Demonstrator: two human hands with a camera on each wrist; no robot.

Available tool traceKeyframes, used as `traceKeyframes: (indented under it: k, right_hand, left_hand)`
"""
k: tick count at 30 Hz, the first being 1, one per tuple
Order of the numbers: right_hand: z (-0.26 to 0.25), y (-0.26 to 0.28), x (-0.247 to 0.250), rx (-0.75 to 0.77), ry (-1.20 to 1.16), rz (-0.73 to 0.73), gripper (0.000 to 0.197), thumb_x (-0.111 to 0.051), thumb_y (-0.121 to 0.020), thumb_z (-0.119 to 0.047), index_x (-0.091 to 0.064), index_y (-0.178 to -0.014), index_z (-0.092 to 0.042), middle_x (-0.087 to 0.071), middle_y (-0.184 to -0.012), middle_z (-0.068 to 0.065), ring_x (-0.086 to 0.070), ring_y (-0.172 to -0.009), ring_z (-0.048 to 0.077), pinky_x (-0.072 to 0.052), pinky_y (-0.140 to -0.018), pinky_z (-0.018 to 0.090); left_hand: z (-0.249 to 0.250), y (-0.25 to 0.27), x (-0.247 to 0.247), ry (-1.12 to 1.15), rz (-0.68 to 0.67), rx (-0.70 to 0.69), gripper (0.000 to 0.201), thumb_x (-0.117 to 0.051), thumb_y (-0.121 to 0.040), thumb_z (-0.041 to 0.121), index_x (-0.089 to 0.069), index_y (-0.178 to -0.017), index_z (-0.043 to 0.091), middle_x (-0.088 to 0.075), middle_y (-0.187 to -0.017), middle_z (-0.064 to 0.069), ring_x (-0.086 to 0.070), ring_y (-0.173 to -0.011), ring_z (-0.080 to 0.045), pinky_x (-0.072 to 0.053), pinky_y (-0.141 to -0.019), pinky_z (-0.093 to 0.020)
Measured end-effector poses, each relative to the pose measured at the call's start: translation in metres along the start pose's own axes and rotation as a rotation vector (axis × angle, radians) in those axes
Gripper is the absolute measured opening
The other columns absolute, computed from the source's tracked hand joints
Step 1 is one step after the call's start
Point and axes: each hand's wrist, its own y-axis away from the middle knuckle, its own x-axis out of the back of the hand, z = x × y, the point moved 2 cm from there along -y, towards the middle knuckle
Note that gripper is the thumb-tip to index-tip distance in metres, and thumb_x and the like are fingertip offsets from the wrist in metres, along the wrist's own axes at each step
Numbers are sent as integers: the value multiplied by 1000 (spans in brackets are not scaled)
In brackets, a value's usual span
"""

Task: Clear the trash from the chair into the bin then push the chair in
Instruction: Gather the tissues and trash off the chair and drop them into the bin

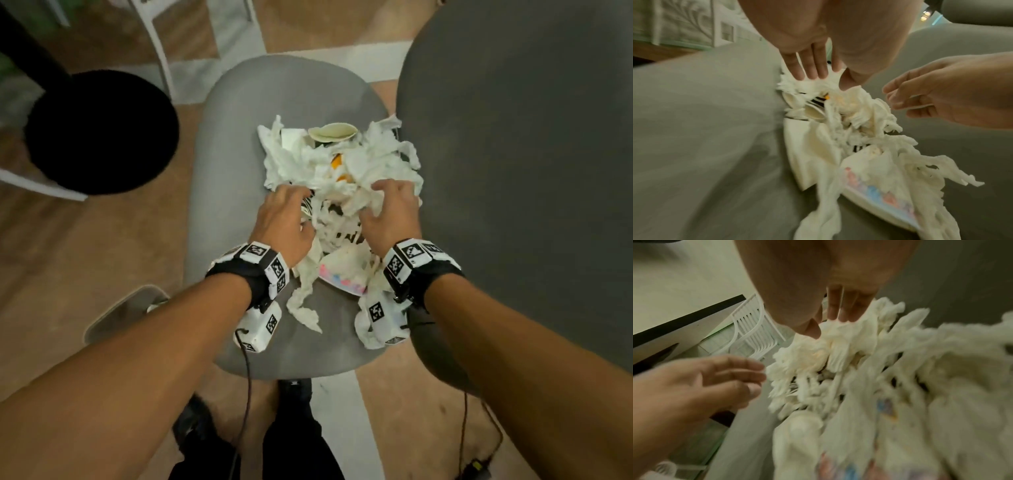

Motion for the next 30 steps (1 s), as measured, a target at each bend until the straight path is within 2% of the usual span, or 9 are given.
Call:
traceKeyframes:
  k: [2,5,8,15,18,21,24,27,30]
  right_hand:
    - [19,-17,8,7,42,44,59,-66,-85,-18,-43,-140,-16,-29,-152,8,-31,-140,30,-34,-116,41]
    - [34,-44,3,-25,47,-61,90,-72,-83,-26,-19,-156,-21,-4,-166,7,-13,-151,34,-24,-122,45]
    - [40,-63,-8,-66,71,-204,108,-75,-82,-29,2,-158,-29,-13,-163,12,-30,-144,38,-37,-114,48]
    - [55,-55,-13,-61,71,-227,97,-71,-77,-59,-21,-154,-29,-25,-155,12,-39,-134,41,-40,-109,50]
    - [60,-56,-5,-62,148,-245,90,-51,-73,-80,-42,-145,-27,-37,-152,4,-41,-133,36,-34,-111,48]
    - [52,-63,5,-21,140,-139,57,-42,-87,-66,-62,-121,-24,-51,-138,5,-45,-127,34,-35,-108,48]
    - [44,-78,12,-12,145,-7,36,-46,-89,-47,-62,-103,-17,-50,-127,8,-49,-117,35,-39,-104,49]
    - [36,-94,11,9,104,12,61,-69,-72,-49,-50,-119,-15,-41,-133,8,-51,-116,35,-46,-100,48]
    - [31,-106,3,-6,72,-163,98,-82,-70,-42,-29,-146,-10,-36,-148,15,-47,-130,36,-45,-104,42]
  left_hand:
    - [21,-20,-8,-46,54,-34,56,-63,-81,19,-47,-134,18,-40,-136,-7,-38,-127,-28,-32,-108,-39]
    - [40,-42,-16,-103,76,-35,66,-65,-77,23,-42,-138,23,-34,-140,-6,-34,-130,-28,-31,-108,-43]
    - [48,-58,-25,-203,36,-84,73,-67,-75,24,-37,-142,28,-29,-145,-5,-31,-133,-28,-31,-107,-45]
    - [56,-76,-50,-373,-116,-96,85,-69,-77,36,-24,-149,41,-13,-157,-5,-19,-140,-32,-32,-103,-51]
    - [53,-86,-53,-372,-115,-29,69,-66,-83,22,-37,-143,36,-16,-155,-6,-22,-138,-33,-34,-102,-51]
    - [44,-89,-48,-231,-78,-16,53,-56,-82,-6,-54,-130,18,-39,-138,-11,-37,-126,-31,-40,-102,-37]
    - [34,-84,-36,-133,10,29,41,-47,-82,-9,-60,-116,10,-52,-119,-14,-48,-114,-31,-35,-89,-22]
    - [28,-73,-23,-62,92,91,27,-43,-87,-1,-55,-109,8,-55,-112,-13,-50,-107,-32,-39,-84,-31]
    - [18,-61,-12,61,153,219,27,-46,-91,14,-49,-117,12,-52,-108,-3,-50,-102,-23,-36,-79,-28]
